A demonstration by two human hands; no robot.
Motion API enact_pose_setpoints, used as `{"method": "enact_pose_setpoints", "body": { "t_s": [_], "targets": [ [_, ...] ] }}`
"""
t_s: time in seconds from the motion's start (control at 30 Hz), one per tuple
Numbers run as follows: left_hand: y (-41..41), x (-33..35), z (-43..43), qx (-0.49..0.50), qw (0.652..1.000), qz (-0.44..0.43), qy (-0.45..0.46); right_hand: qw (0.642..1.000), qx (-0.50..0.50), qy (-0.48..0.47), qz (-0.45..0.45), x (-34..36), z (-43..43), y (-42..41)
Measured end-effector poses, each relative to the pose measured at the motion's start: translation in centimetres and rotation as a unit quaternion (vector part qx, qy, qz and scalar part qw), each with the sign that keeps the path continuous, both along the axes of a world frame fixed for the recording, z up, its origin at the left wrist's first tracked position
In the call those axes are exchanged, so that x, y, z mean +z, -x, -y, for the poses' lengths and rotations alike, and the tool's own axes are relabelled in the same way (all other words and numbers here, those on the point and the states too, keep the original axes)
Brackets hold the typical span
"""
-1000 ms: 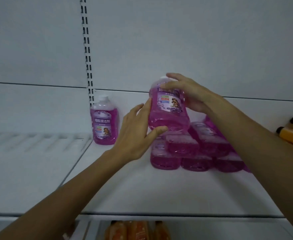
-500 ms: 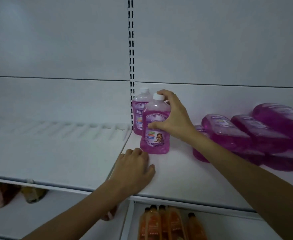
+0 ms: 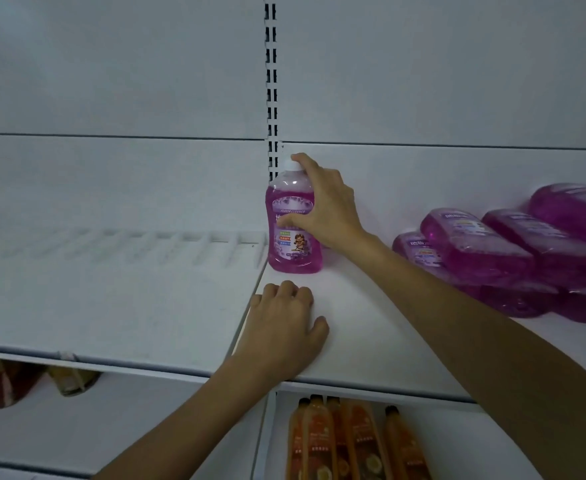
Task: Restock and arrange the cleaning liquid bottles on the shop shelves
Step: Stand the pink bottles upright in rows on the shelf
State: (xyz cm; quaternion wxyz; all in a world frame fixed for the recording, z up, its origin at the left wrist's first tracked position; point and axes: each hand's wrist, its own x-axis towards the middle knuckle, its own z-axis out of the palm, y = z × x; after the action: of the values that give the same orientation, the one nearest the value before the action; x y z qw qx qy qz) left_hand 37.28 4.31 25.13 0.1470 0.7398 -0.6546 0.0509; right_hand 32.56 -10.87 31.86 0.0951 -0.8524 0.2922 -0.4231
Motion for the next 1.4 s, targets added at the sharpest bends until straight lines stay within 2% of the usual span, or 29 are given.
{"method": "enact_pose_setpoints", "body": {
  "t_s": [0.17,0.27,0.4,0.53,0.67,0.77,0.87,1.0,1.07,1.13,1.2,1.3,1.33,1.4],
  "targets": [
    [0.1,0.2,0.3,0.004,1.0,0.019,-0.014,0.998,0.006,-0.002,-0.066,0.3,0.2,0.8],
    [0.6,0.6,1.1,-0.012,1.0,0.017,-0.009,0.997,0.011,-0.028,-0.069,1.9,0.5,3.2],
    [2.8,2.0,3.3,-0.057,0.996,-0.057,0.042,0.997,-0.033,-0.068,-0.034,4.8,2.0,8.5],
    [6.4,4.3,5.6,-0.109,0.981,-0.153,0.055,0.982,-0.113,-0.137,-0.064,6.2,4.4,14.8],
    [9.6,5.6,7.5,-0.153,0.949,-0.272,0.042,0.947,-0.178,-0.213,-0.161,4.9,6.2,18.5],
    [11.3,5.5,9.1,-0.182,0.939,-0.29,0.035,0.908,-0.199,-0.24,-0.28,3.2,7.2,19.0],
    [12.4,5.1,10.1,-0.184,0.928,-0.323,0.028,0.899,-0.218,-0.219,-0.31,2.7,8.1,18.7],
    [12.8,4.0,10.9,-0.158,0.933,-0.319,0.043,0.914,-0.224,-0.208,-0.268,2.8,8.0,18.7],
    [12.6,3.5,10.7,-0.156,0.937,-0.302,0.076,0.931,-0.234,-0.184,-0.213,2.9,7.3,18.6],
    [12.3,3.3,10.2,-0.173,0.926,-0.315,0.12,0.949,-0.243,-0.145,-0.139,3.6,6.2,18.4],
    [11.8,3.6,9.4,-0.199,0.9,-0.364,0.136,0.965,-0.217,-0.138,-0.042,4.7,5.1,18.4],
    [10.9,4.5,8.6,-0.246,0.82,-0.508,0.1,0.974,-0.132,-0.166,0.086,6.4,3.5,17.9],
    [10.7,4.9,8.4,-0.246,0.8,-0.54,0.085,0.977,-0.112,-0.152,0.101,6.7,2.9,17.4],
    [10.2,5.0,8.1,-0.239,0.797,-0.547,0.09,0.988,-0.089,-0.094,0.09,6.9,1.8,16.0]
  ]
}}
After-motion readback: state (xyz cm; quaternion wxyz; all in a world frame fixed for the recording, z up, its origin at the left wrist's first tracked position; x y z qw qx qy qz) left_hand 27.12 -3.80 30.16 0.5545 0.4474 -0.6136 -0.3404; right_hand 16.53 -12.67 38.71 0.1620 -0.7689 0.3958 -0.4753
